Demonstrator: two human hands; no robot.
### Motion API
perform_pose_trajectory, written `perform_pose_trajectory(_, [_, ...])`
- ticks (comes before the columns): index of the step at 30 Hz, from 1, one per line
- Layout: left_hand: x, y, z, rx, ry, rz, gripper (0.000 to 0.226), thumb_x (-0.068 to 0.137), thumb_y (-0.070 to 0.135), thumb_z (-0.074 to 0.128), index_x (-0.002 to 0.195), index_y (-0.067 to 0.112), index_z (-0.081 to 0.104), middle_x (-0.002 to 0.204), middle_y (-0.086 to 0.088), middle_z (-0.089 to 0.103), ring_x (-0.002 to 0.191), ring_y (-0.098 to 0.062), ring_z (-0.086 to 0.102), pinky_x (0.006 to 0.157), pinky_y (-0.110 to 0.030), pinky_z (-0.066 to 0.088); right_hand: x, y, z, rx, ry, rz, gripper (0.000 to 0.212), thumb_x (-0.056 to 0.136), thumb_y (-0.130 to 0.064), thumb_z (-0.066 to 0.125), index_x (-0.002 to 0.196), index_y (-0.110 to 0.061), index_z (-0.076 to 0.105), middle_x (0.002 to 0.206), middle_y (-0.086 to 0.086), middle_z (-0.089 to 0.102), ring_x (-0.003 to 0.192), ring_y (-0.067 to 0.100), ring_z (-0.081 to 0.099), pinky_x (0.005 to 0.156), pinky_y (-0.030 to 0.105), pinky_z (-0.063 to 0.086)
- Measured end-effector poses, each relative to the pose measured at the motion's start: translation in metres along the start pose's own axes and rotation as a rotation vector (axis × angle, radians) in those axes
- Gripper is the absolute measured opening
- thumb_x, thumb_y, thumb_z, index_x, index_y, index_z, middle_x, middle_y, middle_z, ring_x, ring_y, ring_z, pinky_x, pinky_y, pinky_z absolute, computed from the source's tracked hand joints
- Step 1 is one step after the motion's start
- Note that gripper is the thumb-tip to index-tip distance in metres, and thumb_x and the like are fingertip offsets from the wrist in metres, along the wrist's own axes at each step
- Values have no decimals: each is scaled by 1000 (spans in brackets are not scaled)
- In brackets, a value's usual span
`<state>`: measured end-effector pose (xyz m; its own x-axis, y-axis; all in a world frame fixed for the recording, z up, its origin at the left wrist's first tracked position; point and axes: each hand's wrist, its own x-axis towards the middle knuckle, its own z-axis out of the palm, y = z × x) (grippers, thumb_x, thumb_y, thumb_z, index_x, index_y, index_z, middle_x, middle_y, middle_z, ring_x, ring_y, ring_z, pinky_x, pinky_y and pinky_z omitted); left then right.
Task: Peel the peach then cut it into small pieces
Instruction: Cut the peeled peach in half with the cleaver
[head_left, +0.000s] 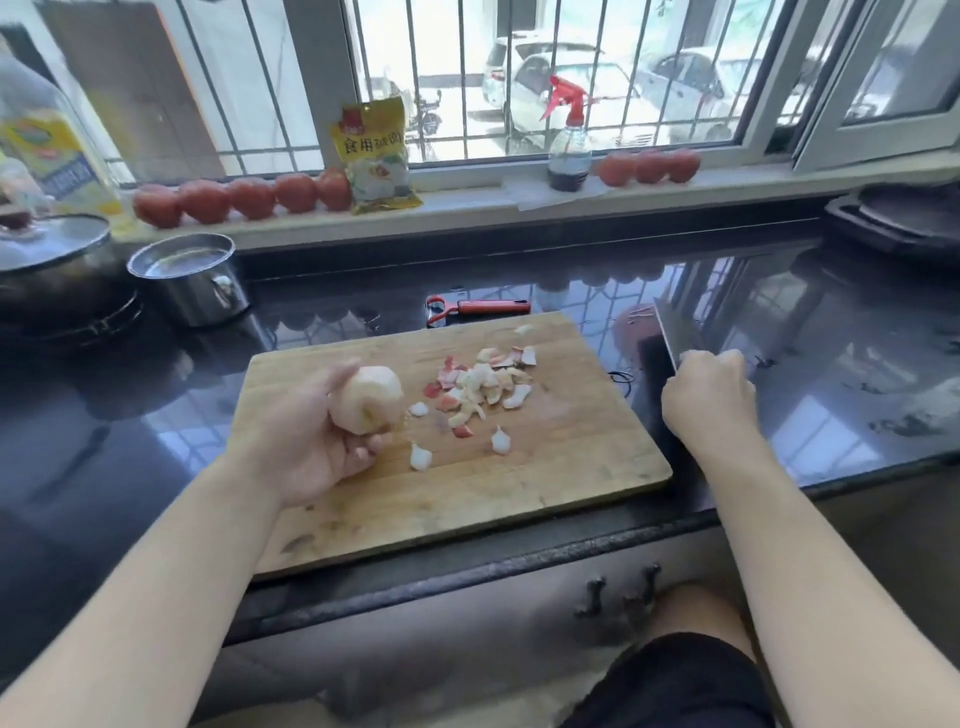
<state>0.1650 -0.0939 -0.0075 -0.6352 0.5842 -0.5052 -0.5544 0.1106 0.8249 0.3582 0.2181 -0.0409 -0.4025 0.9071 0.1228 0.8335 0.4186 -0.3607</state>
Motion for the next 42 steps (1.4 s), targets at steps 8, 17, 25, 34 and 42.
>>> perform_pose_trajectory(8, [13,23,-18,1003,387,-177,61,101,54,30,99,3,62,56,-12,63,36,-22,53,42,-20,40,-40,-90,-50,559,-124,-148,14,83,-18,59,77,-8,66,69,8,64,63,21,53,58,31,40])
perform_pose_trajectory(17, [23,33,-54,1186,444,136,58,107,59,22,93,17,61,84,-7,70,69,-25,62,62,-33,47,-117,-153,-36,759,-573,-270,19,88,2,46,82,-4,63,56,17,64,43,18,61,41,23,44])
perform_pose_trajectory(25, [-11,-23,-62,1034,230,456,26,95,57,59,120,51,55,124,23,52,112,0,54,93,-28,46,-149,-142,6,635,-655,-285,11,83,1,45,85,2,56,67,28,59,37,22,55,41,33,42])
perform_pose_trajectory(34, [-1,-17,-61,906,415,589,22,102,45,56,122,40,64,127,14,54,109,-6,55,98,-33,45,-75,-125,-22,313,-551,-310,15,85,-7,50,84,-17,60,52,3,67,38,15,59,51,28,55])
perform_pose_trajectory(42, [-8,-18,-67,918,300,462,30,100,43,60,130,46,56,119,27,60,103,6,58,82,-13,41,-80,-140,-33,360,-469,-427,13,84,-13,49,80,-21,58,50,3,65,40,16,60,56,34,54])
